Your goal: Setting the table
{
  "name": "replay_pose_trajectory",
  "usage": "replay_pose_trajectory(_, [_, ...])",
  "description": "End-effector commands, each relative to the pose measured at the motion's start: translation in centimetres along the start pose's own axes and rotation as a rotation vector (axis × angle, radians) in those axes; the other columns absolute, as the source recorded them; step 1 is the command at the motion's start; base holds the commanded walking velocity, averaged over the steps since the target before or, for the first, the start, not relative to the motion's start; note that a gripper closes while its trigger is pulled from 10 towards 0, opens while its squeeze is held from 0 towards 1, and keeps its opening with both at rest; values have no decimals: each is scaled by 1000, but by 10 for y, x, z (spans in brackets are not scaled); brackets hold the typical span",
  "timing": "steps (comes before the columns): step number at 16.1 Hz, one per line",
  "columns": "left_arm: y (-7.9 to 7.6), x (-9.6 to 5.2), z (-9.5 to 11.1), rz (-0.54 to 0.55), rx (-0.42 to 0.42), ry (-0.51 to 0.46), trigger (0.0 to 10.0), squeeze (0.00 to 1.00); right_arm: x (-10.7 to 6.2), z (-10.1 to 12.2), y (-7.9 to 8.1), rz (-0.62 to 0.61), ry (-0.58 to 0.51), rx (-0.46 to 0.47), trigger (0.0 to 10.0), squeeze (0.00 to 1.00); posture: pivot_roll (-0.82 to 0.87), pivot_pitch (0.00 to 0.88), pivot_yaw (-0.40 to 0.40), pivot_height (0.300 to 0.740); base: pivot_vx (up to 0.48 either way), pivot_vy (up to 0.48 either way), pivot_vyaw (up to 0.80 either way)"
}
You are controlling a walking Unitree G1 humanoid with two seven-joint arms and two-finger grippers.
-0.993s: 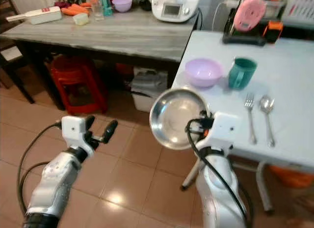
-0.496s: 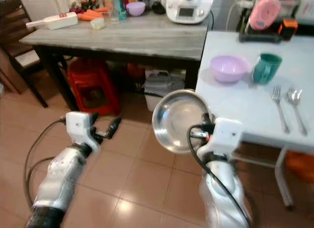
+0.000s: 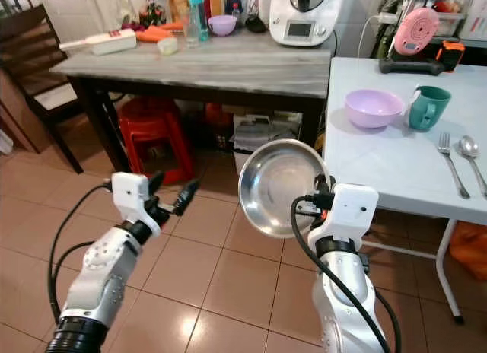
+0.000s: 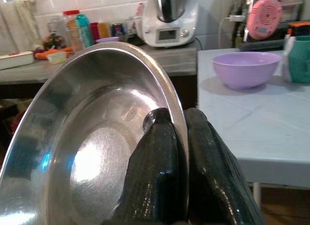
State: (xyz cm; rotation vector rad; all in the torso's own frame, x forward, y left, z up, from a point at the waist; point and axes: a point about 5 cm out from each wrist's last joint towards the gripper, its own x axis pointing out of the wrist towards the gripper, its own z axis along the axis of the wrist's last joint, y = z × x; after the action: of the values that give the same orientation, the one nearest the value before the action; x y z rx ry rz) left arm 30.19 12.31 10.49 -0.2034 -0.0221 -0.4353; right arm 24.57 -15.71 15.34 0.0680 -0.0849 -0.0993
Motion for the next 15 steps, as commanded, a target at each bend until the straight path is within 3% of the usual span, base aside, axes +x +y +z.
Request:
replay_pose_trajectory(1, [0, 2, 4, -10, 9, -13, 10000, 0, 1, 4, 0, -3, -27, -3, 10000, 0, -170, 4, 60, 740, 315, 0, 581])
replay_pose_trajectory(15, [-4, 3, 0, -21, -2, -6, 10000, 0, 2, 4, 0, 10, -26, 14, 10000, 0, -180, 11, 59, 740, 336, 0, 623])
